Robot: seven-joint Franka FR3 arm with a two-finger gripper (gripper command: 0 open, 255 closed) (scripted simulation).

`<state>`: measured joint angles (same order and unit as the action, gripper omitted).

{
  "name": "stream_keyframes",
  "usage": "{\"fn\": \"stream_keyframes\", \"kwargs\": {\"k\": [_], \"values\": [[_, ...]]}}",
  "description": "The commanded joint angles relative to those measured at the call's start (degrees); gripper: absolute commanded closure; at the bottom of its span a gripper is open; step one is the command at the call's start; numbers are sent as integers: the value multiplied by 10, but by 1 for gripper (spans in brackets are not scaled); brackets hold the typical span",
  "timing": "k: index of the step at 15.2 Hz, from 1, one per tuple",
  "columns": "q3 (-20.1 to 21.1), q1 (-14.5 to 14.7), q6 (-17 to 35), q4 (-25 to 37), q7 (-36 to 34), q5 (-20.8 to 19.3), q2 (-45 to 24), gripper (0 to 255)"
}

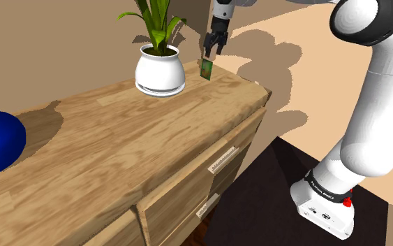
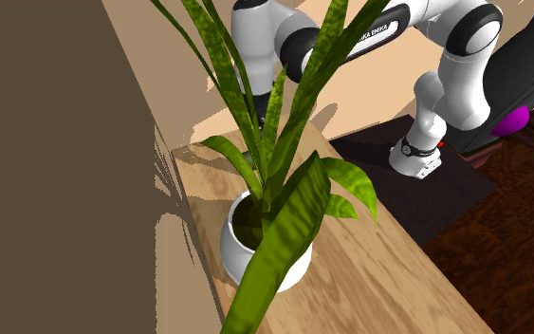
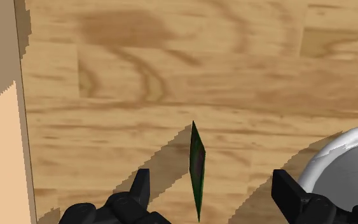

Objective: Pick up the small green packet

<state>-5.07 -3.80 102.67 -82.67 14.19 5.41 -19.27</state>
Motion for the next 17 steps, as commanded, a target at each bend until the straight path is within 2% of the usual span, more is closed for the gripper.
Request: {"fn": "stream_keyframes", "kwargs": {"k": [1,5,7,8,17], "values": [[0,-1,9,-2,1,2,-7,0],[1,0,43,-34,4,3,-10,0],[1,0,43,-34,4,3,-10,0],[1,0,44,-34,3,3,-10,255],[1,0,43,-34,4,3,-10,255]]}}
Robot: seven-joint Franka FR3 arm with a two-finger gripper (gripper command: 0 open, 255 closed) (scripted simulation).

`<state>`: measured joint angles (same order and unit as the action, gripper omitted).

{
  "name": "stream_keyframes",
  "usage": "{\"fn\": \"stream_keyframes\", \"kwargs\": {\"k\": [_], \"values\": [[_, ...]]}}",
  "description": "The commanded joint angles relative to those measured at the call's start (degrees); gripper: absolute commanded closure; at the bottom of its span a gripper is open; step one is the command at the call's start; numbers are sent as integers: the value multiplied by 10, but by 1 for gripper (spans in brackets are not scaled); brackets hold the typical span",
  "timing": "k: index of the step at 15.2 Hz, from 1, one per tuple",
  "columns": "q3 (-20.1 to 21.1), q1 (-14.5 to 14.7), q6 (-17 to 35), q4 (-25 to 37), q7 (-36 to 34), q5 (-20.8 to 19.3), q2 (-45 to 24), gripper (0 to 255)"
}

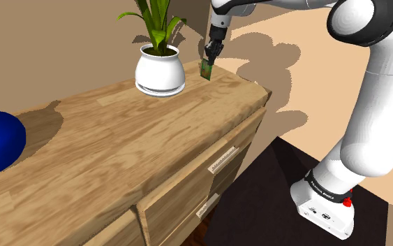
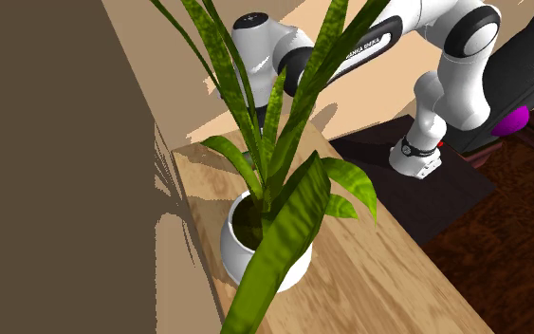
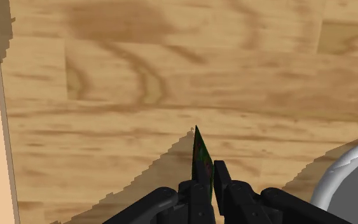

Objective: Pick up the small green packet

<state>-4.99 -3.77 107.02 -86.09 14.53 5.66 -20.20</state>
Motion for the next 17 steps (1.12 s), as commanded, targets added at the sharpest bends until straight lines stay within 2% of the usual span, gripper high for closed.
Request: {"fn": "stream_keyframes", "kwargs": {"k": [1,15,17], "values": [[0,0,-7,7,0,0,0,255],[-1,-3,-118,124,-7,-1,-6,255],[-1,-3,-119,125,-7,-1,-6,255]]}}
